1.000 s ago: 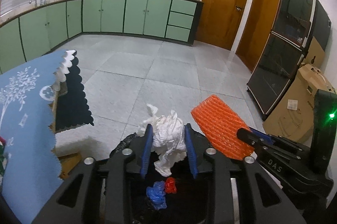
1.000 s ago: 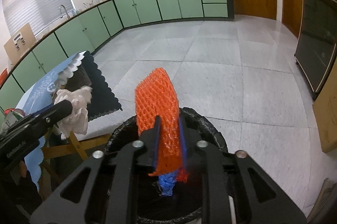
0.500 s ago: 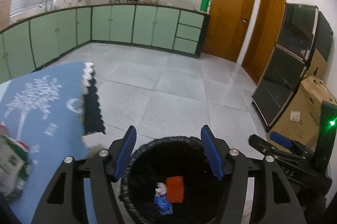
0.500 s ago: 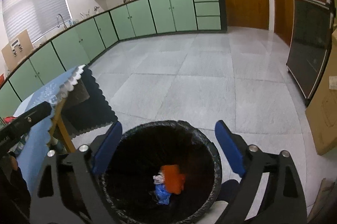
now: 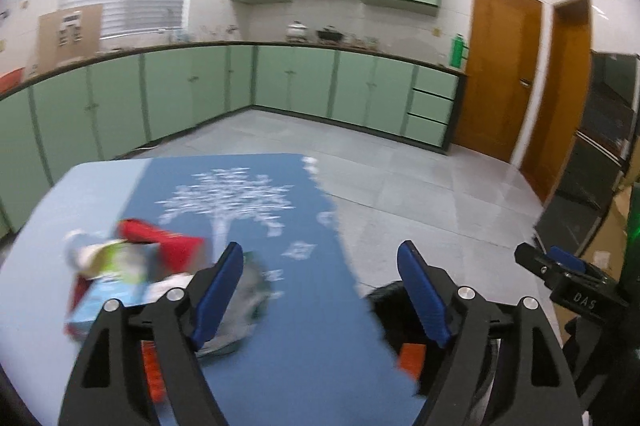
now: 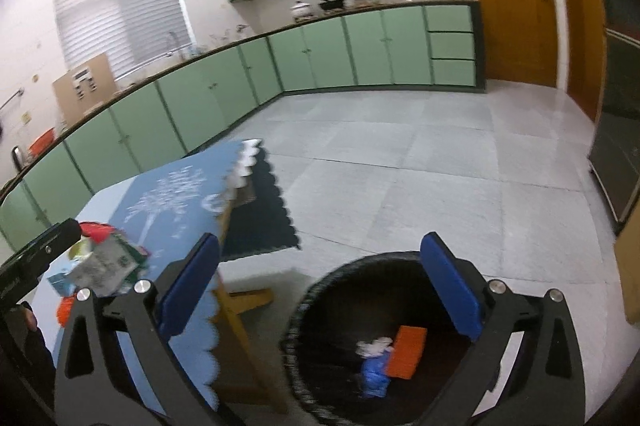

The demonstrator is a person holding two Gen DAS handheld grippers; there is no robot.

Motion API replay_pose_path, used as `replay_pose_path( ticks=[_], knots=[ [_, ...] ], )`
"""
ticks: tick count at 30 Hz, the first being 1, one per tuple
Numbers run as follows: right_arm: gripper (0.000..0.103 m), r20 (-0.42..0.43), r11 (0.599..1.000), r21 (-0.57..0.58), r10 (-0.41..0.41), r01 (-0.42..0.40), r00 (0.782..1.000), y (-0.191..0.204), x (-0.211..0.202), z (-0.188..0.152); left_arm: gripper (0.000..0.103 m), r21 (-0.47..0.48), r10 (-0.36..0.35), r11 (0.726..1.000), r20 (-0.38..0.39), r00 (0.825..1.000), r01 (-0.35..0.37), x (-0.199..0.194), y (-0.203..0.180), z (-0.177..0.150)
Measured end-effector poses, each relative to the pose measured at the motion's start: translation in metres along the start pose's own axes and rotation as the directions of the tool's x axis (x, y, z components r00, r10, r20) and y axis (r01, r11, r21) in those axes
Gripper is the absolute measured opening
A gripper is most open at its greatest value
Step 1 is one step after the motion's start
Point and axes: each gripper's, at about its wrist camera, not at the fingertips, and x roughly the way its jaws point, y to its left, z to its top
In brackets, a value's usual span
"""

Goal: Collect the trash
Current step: 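Move both tools back over the table toward the milk carton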

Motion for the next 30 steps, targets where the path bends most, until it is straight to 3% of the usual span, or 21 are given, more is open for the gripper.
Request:
replay_pose_path(
  ticks=[5,12,20,30],
  knots=[
    [0.098,-0.019,0.995,-0.068,0.068,-0.069,0.998,0.05,0.008,-0.004,0.078,-0.034,0.131,0.991,0.019,0.991,-0.13,-0.026,0.056,-0.009],
    [0.098,-0.063,0.981,-0.135,0.131,-0.139,0.989,0.112,0.023,-0.015,0.078,-0.085,0.225,0.971,-0.004,0.974,-0.225,-0.037,0.108,-0.027],
    [0.097,-0.086,0.965,-0.187,0.17,-0.183,0.982,0.159,0.042,-0.021,0.078,-0.087,0.241,0.966,-0.038,0.97,-0.243,-0.032,0.126,-0.04],
    [0.098,-0.11,0.961,-0.208,0.163,-0.183,0.98,0.171,0.058,-0.022,0.078,-0.104,0.229,0.965,-0.102,0.968,-0.239,-0.005,0.138,-0.05]
  ],
)
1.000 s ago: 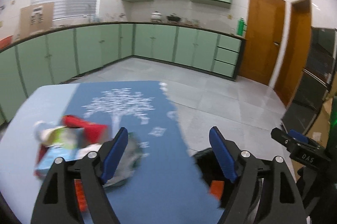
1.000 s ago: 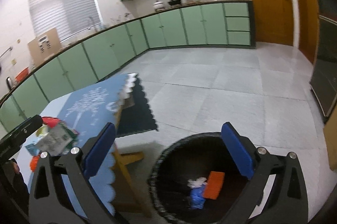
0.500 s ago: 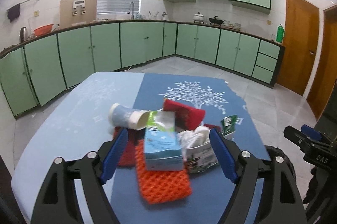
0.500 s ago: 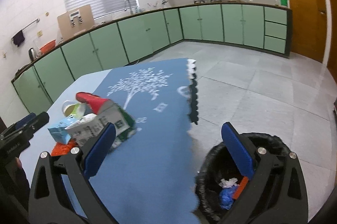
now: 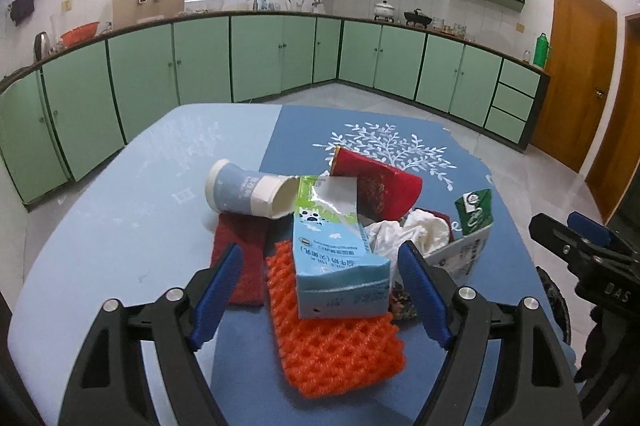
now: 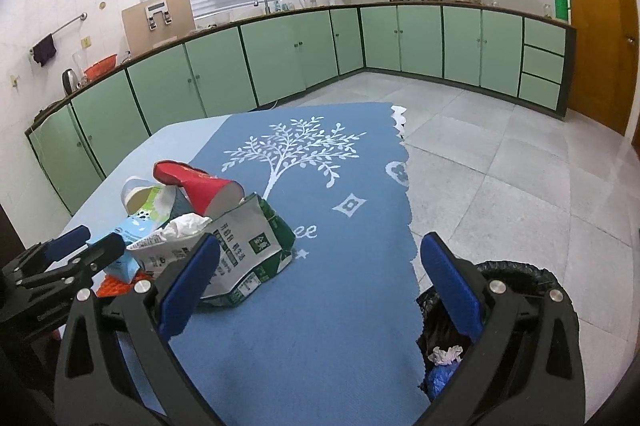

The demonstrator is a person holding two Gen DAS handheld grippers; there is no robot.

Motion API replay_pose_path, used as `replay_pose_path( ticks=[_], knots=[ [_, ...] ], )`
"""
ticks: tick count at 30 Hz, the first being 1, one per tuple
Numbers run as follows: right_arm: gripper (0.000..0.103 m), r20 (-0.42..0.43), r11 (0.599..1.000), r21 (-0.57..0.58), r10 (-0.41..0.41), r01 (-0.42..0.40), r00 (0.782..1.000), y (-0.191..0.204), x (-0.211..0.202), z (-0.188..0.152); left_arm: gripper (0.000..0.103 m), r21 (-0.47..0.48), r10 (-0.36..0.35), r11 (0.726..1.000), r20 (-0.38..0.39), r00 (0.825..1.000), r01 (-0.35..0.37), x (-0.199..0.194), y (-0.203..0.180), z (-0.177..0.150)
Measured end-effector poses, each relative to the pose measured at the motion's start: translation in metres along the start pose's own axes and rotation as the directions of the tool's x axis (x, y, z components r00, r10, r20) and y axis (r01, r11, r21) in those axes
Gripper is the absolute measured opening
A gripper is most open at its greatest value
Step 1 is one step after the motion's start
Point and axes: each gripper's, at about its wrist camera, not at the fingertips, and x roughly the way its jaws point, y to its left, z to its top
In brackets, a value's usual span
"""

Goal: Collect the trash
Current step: 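Move both tools back over the table toward the milk carton, then grasp the blue milk carton with the left tool while the right tool reaches the second foam net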

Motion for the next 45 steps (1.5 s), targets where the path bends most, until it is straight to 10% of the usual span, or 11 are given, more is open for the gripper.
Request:
replay_pose_path(
  ticks=[27,45],
  knots=[
    [0.098,-0.049,1.0,-0.007,0.028,-0.029,0.998,0.004,0.021,0.002,0.059,-0.052,-0.062,0.997,-0.128,0.99,0.056,0.046,0.008,0.003],
    [0.097,-0.025,0.998,-0.022,0.054,-0.054,0.998,0.016,0.003,0.001,0.046,-0.055,-0.063,0.996,0.004,0.998,0.063,-0.017,0.012,0.013]
  ],
)
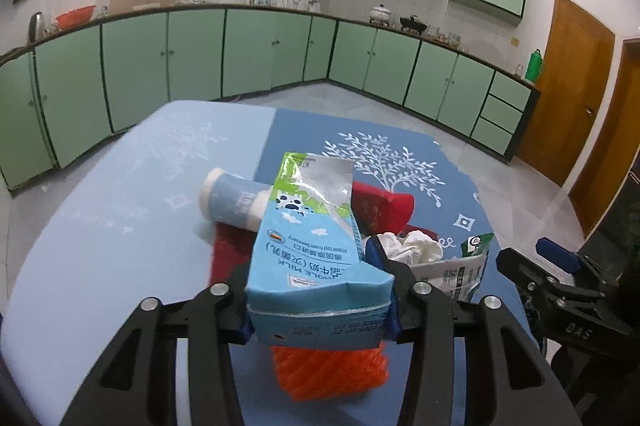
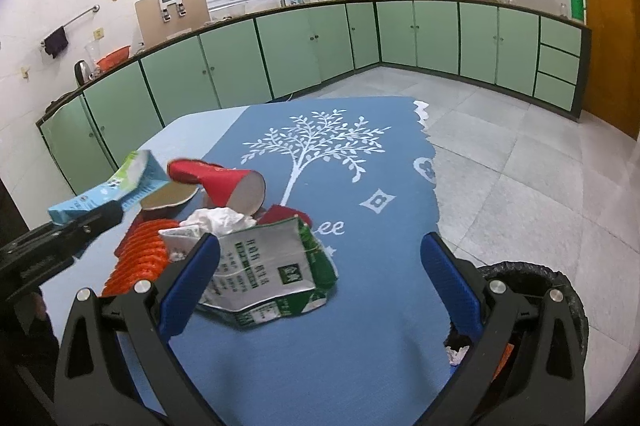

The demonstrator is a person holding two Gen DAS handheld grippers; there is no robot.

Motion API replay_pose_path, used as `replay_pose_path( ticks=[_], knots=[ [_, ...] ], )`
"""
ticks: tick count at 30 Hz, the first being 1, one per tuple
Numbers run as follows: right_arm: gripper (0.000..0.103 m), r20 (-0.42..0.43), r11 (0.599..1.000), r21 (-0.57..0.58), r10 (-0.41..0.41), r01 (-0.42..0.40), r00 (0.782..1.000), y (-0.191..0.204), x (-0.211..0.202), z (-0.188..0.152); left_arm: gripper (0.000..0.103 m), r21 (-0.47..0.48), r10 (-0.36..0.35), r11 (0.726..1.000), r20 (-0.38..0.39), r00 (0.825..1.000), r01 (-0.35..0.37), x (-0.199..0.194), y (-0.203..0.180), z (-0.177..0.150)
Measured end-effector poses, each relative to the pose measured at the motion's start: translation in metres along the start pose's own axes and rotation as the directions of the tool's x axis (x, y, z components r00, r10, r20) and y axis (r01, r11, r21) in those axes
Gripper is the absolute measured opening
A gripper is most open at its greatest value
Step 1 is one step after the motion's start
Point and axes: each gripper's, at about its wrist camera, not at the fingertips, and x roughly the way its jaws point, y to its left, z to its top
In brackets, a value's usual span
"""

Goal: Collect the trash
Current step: 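Grasp the blue milk carton with the left tool while the right tool reaches the second foam net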

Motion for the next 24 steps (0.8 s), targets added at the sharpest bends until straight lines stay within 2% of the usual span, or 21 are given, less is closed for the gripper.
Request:
replay_pose_path(
  ticks=[7,24],
  knots=[
    [0.098,-0.016,0.999,-0.029,0.027,-0.028,1.0,0.022,0.002,-0.01,0.046,-0.007,0.075,0.997,0.001,0.997,-0.075,-0.017,0.023,-0.017],
    [0.097,-0.021,0.992,-0.088,0.085,-0.086,0.996,0.095,-0.001,-0.024,0.046,-0.052,0.125,0.991,-0.028,0.992,-0.126,-0.03,0.065,-0.044]
  ],
)
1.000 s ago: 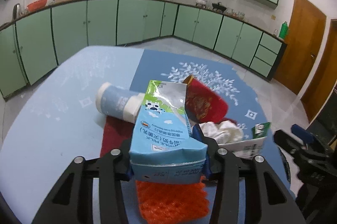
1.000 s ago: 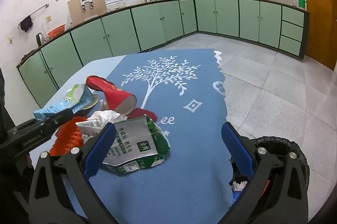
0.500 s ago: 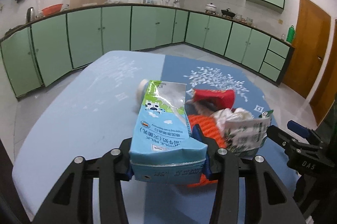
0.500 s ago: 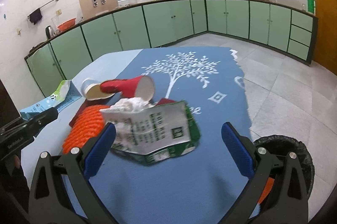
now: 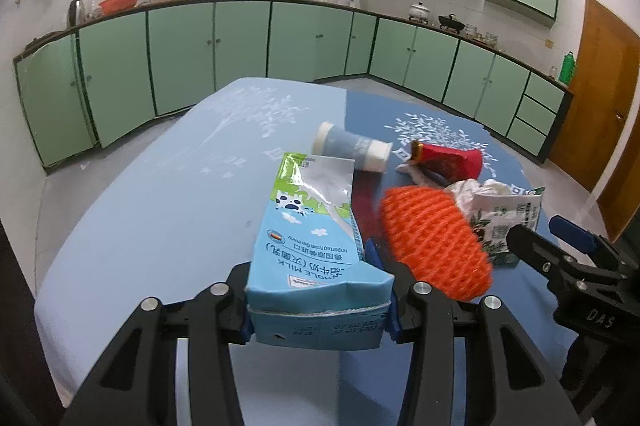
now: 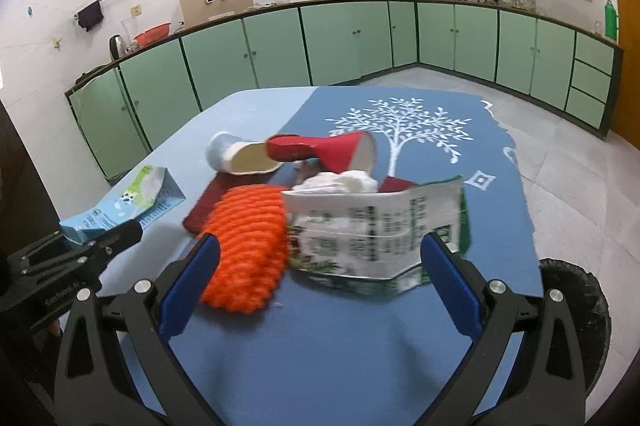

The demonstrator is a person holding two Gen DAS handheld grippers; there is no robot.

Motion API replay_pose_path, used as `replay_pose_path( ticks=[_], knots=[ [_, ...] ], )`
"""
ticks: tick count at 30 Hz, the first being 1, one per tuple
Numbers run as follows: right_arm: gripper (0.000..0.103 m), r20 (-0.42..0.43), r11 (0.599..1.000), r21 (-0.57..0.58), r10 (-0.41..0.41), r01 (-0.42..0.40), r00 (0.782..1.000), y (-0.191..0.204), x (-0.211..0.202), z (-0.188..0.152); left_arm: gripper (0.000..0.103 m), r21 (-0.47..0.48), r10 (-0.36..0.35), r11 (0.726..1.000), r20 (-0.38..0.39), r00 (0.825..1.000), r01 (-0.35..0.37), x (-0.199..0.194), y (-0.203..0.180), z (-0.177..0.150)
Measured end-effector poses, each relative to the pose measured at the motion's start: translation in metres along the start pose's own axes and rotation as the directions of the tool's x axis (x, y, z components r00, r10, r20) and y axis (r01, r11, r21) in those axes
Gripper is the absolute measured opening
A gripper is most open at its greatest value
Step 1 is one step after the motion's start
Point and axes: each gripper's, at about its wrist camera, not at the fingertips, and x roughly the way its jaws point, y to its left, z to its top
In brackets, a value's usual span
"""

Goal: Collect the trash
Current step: 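Grasp the blue milk carton with the left tool while the right tool reaches the second foam net, then grasp the second orange foam net with the right tool and lift it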

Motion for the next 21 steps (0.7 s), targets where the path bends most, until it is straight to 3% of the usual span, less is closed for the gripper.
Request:
replay_pose_path(
  ticks=[8,10,14,16,21],
  knots=[
    [0.094,-0.013,1.0,-0.019,0.012,-0.012,1.0,0.027,0.006,-0.001,0.046,-0.008,0.025,1.0,-0.003,1.0,-0.025,-0.003,0.018,-0.008],
    [0.083,-0.031,0.999,-0.032,0.021,-0.022,0.999,0.032,0.009,-0.003,0.046,-0.012,0.028,1.0,-0.006,1.0,-0.028,-0.003,0.021,-0.009],
    [0.073,-0.085,0.998,-0.045,0.042,-0.046,0.995,0.039,0.021,-0.009,0.046,-0.017,0.026,1.0,-0.009,1.0,-0.026,-0.003,0.025,-0.011],
    [0.059,-0.119,0.996,-0.046,0.067,-0.072,0.991,0.041,0.027,-0.012,0.046,-0.02,0.025,0.999,-0.01,1.0,-0.025,-0.003,0.028,-0.013],
    [0.038,-0.145,0.991,-0.058,0.113,-0.122,0.983,0.045,0.029,-0.017,0.046,-0.023,0.023,0.999,-0.012,1.0,-0.023,-0.004,0.029,-0.014]
  ],
)
